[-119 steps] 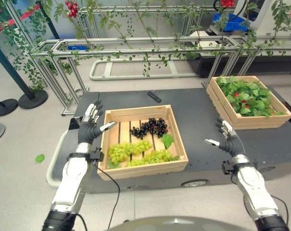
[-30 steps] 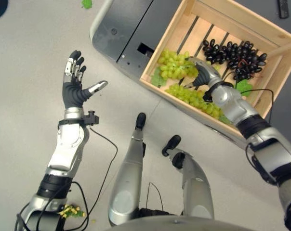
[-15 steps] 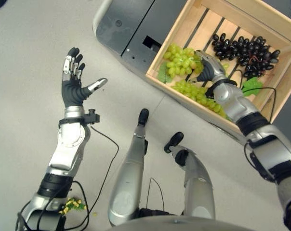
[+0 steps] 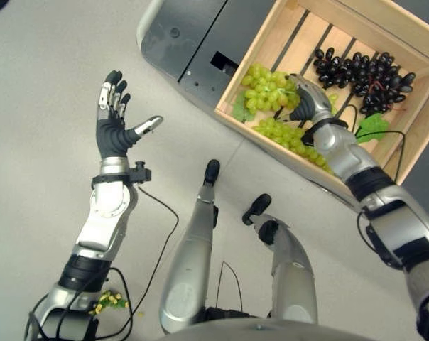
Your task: Pick up the fruits from the basket on one side to the basket on the other side
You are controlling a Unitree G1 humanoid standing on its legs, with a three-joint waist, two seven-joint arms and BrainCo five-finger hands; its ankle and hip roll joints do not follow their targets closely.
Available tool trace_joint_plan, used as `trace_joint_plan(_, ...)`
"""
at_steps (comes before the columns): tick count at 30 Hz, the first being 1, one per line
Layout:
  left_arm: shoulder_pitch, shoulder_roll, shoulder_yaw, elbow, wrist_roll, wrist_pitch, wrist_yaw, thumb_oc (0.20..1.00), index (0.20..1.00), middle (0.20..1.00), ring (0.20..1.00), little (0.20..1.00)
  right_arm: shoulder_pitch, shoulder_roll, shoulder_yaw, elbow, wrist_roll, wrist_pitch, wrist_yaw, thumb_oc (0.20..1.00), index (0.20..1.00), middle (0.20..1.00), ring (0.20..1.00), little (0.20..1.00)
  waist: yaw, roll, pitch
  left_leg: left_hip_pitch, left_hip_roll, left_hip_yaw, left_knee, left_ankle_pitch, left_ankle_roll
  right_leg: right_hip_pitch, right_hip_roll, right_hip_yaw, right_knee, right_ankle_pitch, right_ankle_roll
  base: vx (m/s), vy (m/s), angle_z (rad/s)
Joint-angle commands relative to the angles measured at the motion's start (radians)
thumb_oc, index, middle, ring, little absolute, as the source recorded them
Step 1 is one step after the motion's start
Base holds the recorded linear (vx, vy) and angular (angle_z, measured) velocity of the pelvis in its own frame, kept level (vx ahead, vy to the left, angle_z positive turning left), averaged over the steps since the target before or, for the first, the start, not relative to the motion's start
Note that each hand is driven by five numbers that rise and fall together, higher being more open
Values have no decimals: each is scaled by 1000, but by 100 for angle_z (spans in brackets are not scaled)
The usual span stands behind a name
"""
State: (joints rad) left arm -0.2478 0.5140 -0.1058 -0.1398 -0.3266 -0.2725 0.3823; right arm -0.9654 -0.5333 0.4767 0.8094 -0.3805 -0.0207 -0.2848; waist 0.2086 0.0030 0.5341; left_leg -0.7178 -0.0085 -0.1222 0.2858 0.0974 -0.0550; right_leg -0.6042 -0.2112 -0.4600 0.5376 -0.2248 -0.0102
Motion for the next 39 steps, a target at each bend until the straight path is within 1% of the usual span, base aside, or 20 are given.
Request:
trace_joint_plan(1, -27, -45, -26, -123, 60, -63, 35, 1000, 1000, 1000, 1000, 1000, -56, 25, 30, 65, 25, 14, -52, 1000, 1000, 1000, 1000, 1000, 0, 85, -14, 34, -26, -6, 8, -95, 23, 23, -18, 29, -84, 33, 84, 0, 0, 0)
trace_joint_plan(4, -35, -49, -32, -123, 67, -62, 47, 1000, 1000, 1000, 1000, 1000, -59, 39, 17, 82, 35, 17, -78, 1000, 1000, 1000, 1000, 1000, 2, 91, -14, 32, -29, -10, 10, -95, 24, 22, -19, 29, -80, 31, 86, 0, 0, 0)
trace_joint_plan(5, -37, -51, -39, -125, 69, -62, 53, 1000, 1000, 1000, 1000, 1000, -58, 48, 13, 85, 35, 24, -94, 351, 351, 351, 351, 351, 3, 94, -14, 31, -32, -11, 10, -95, 25, 19, -21, 27, -77, 31, 86, 0, 0, 0)
trace_joint_plan(6, -39, -50, -41, -124, 71, -61, 56, 1000, 1000, 1000, 1000, 1000, -57, 53, 14, 81, 34, 24, -99, 209, 209, 209, 209, 209, 4, 95, -14, 31, -32, -11, 9, -95, 25, 20, -22, 26, -77, 30, 86, 0, 0, 0)
trace_joint_plan(12, -48, -54, -48, -121, 86, -61, 79, 1000, 1000, 1000, 1000, 1000, -23, 74, 5, 53, 21, 28, -119, 200, 200, 200, 200, 200, 2, 93, -14, 30, -38, -14, 5, -94, 29, 20, -25, 22, -73, 29, 88, 21, 4, 5)
trace_joint_plan(22, -37, -57, -52, -128, 91, -64, 87, 1000, 1000, 1000, 1000, 1000, 34, 101, 8, 14, 8, 23, -109, 200, 200, 200, 200, 200, -6, 86, -14, 30, -38, -13, 7, -97, 30, 16, -24, 31, -76, 30, 89, 0, 0, 0)
trace_joint_plan(26, -37, -59, -53, -127, 88, -62, 92, 1000, 1000, 1000, 1000, 1000, 41, 108, 9, 12, 22, 19, -96, 200, 200, 200, 200, 200, -12, 82, -14, 30, -37, -10, 7, -98, 30, 16, -24, 31, -76, 30, 88, 0, 0, 0)
trace_joint_plan(29, -39, -57, -51, -127, 87, -58, 85, 1000, 1000, 1000, 1000, 1000, 44, 112, 15, -6, 68, 5, -56, 200, 200, 200, 200, 200, -15, 74, -14, 39, -37, -8, 3, -97, 29, 22, -22, 33, -80, 32, 88, 0, 0, 0)
trace_joint_plan(30, -40, -56, -50, -125, 86, -57, 82, 1000, 1000, 1000, 1000, 1000, 44, 114, 13, -10, 91, -1, -43, 200, 200, 200, 200, 200, -16, 72, -14, 41, -36, -9, 3, -97, 29, 24, -22, 32, -80, 33, 88, 0, 0, 0)
trace_joint_plan(34, -51, -48, -38, -118, 71, -47, 50, 1000, 1000, 1000, 1000, 1000, 50, 133, -5, -29, 326, -29, 72, 200, 200, 200, 200, 200, -16, 60, -14, 55, -34, -10, 2, -97, 26, 44, -23, 27, -81, 32, 86, 0, 0, 0)
trace_joint_plan(35, -51, -48, -38, -118, 70, -47, 50, 1000, 1000, 1000, 1000, 1000, 50, 133, -4, -29, 326, -29, 72, 200, 200, 200, 200, 200, -16, 60, -14, 55, -34, -10, 2, -97, 26, 44, -23, 27, -81, 32, 86, 0, 0, 0)
trace_joint_plan(36, -55, -44, -36, -114, 67, -44, 41, 1000, 1000, 1000, 1000, 1000, 58, 134, -11, -56, 417, -42, 107, 200, 200, 200, 200, 200, -16, 56, -14, 60, -33, -10, 3, -97, 24, 50, -23, 26, -82, 31, 85, 0, 0, 0)
trace_joint_plan(37, -54, -40, -26, -109, 55, -37, 14, 1000, 1000, 1000, 1000, 1000, 85, 132, -25, -89, 602, -62, 182, 200, 200, 200, 200, 200, -13, 47, -14, 78, -30, -7, 0, -96, 21, 71, -21, 24, -87, 32, 85, 0, 0, 0)
trace_joint_plan(39, -49, -36, -22, -104, 40, -36, -15, 1000, 1000, 1000, 1000, 1000, 106, 123, -27, -137, 758, -75, 248, 200, 200, 200, 200, 200, -8, 40, -14, 100, -28, -5, -8, -94, 17, 94, -17, 18, -96, 35, 85, -14, -35, 3)
